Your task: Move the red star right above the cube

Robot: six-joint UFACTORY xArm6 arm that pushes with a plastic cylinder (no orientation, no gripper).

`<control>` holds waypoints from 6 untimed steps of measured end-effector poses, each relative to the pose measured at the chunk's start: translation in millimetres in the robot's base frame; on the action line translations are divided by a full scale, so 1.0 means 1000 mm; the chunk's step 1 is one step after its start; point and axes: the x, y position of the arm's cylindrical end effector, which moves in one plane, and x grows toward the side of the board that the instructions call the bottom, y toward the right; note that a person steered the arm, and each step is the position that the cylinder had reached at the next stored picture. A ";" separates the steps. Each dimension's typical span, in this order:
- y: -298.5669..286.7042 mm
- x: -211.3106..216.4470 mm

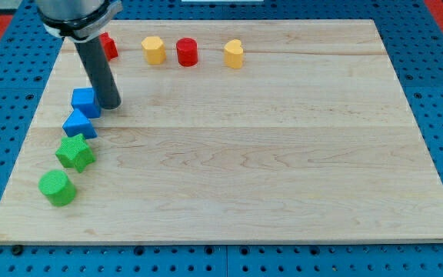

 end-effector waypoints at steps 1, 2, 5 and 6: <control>0.013 -0.032; 0.016 -0.068; 0.004 -0.123; 0.001 -0.157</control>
